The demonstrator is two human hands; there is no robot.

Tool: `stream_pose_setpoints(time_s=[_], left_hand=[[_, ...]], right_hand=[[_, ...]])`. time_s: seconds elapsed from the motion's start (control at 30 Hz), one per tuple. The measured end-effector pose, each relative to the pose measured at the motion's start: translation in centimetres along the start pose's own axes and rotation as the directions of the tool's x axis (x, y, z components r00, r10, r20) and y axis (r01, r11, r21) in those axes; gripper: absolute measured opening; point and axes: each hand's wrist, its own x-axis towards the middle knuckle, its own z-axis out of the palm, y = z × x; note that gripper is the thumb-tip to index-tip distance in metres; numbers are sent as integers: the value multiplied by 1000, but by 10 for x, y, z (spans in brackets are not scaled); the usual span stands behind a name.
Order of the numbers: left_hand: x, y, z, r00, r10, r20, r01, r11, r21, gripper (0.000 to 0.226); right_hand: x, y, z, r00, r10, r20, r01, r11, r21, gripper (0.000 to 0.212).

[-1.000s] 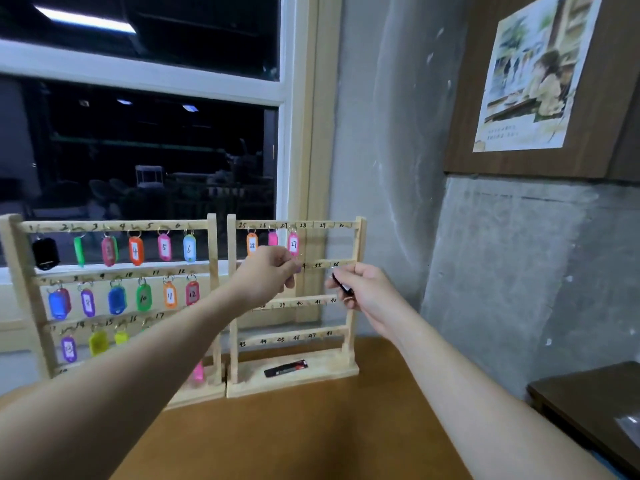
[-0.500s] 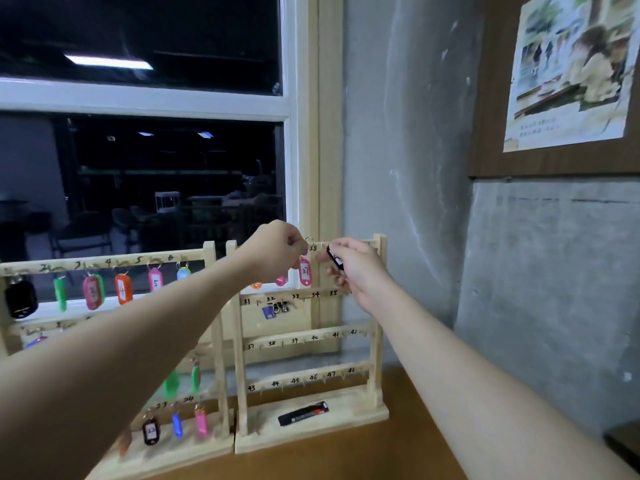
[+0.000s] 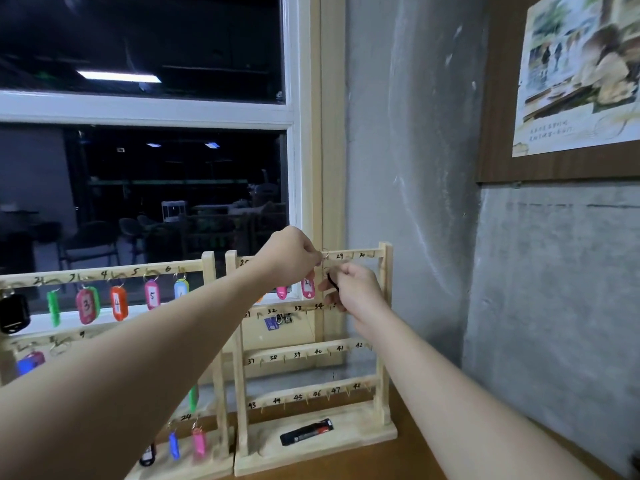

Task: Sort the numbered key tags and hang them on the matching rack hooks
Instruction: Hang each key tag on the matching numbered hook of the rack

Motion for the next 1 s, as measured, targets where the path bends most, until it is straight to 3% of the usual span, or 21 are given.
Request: stream_pose_setpoints(time_s=[0.33, 0.7, 1.0], left_hand=[[5, 3, 2, 1000, -6, -17, 6, 1000, 2, 23], [5, 5, 5, 999, -45, -29, 49, 992, 119, 22], [0, 1, 6, 1000, 7, -15, -4, 982, 190, 26]], right_hand=[[-9, -2, -10, 994, -104, -13, 105, 986, 132, 19], [-11, -9, -11, 990, -141, -14, 142, 981, 133, 19], [-7, -16, -5, 992, -125, -35, 125, 992, 12, 20]])
